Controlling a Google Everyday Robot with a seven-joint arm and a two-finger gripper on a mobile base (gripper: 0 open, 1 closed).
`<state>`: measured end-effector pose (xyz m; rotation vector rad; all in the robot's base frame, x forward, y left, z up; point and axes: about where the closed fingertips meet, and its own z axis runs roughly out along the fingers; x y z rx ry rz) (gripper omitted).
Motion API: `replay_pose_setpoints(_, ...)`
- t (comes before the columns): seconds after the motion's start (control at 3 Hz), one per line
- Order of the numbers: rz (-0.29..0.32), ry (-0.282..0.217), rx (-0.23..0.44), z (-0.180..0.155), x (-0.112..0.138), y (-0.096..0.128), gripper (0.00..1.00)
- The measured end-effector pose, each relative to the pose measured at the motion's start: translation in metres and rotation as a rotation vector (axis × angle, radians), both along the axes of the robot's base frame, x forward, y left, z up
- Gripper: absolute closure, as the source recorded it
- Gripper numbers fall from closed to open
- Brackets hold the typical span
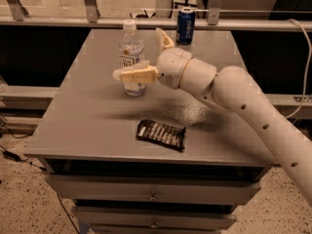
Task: Place blue plastic bottle upright
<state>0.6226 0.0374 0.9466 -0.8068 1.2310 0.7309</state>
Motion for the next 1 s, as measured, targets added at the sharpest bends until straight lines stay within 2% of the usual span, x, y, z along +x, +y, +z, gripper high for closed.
replay_pose_setpoints(0.33,-0.011,0.042,-0.08,0.004,-0.003,-0.023,0.0)
replay_pose_setpoints(0.67,-0.02,0.096,-0.203,0.01,-0.028,-0.055,0.0)
replay_pose_setpoints(1.0,-0.02,0.096,-0.203,0.01,-0.028,-0.055,0.0)
